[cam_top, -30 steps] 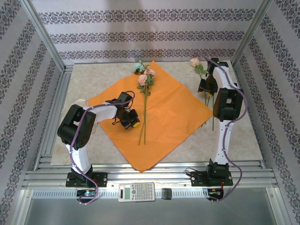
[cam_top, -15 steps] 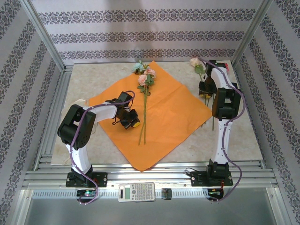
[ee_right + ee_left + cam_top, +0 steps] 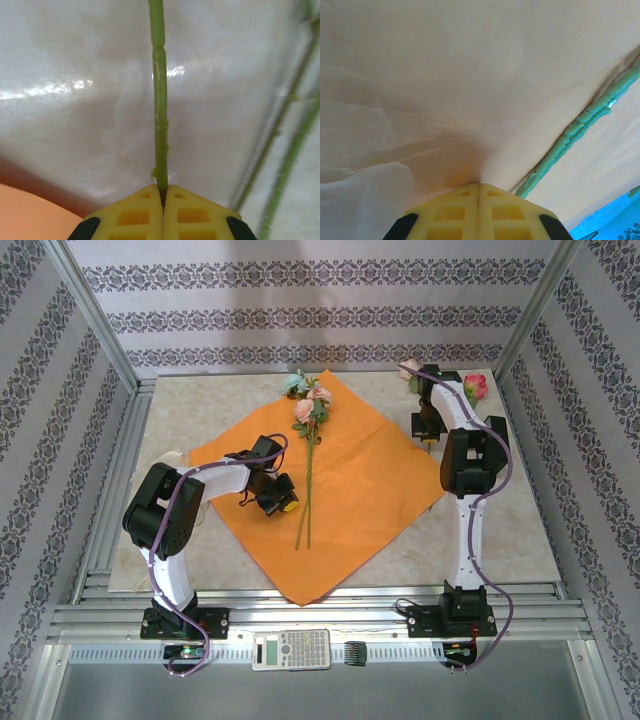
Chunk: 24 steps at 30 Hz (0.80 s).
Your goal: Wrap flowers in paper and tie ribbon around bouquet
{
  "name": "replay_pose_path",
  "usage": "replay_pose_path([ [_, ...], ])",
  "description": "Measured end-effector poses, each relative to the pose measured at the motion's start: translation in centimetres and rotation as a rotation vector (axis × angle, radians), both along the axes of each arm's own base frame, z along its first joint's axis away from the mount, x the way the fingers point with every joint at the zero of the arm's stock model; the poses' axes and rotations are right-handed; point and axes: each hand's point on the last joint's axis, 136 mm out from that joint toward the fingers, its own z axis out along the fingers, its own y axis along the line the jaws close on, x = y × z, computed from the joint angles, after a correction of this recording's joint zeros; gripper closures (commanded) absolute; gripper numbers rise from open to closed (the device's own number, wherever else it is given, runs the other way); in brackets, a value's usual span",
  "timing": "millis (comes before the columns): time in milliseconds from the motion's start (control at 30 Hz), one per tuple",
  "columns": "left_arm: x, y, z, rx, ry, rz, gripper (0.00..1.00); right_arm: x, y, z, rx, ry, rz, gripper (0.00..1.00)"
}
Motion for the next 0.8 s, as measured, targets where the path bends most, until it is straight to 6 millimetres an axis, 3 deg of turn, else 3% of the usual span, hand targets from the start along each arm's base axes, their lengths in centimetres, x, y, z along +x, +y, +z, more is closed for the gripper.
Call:
replay_pose_path([
  [133,0.0,0.0,0.0,0.000,0.000,0.000,1.00,1.3,-1.2,5.9,-0.102,-0.146,-0.014,1.00],
  [333,0.0,0.0,0.0,0.000,0.000,0.000,1.00,2.3,-3.6,20.7,-0.237,-0.498,-0.092,1.00],
  [500,0.0,0.0,0.0,0.000,0.000,0.000,1.00,0.9,-3.1,30.3,-0.264,-0.730,-0.118,1.00],
  [667,0.0,0.0,0.0,0.000,0.000,0.000,1.00,-0.3,1.1,34.4,-0.221,-0.840,-0.047,1.00],
  [800,0.0,0.0,-0.1,-0.001,-0.001,0.000,1.00,-1.3,5.3,34.5,-0.109,-0.855,0.026,1.00],
])
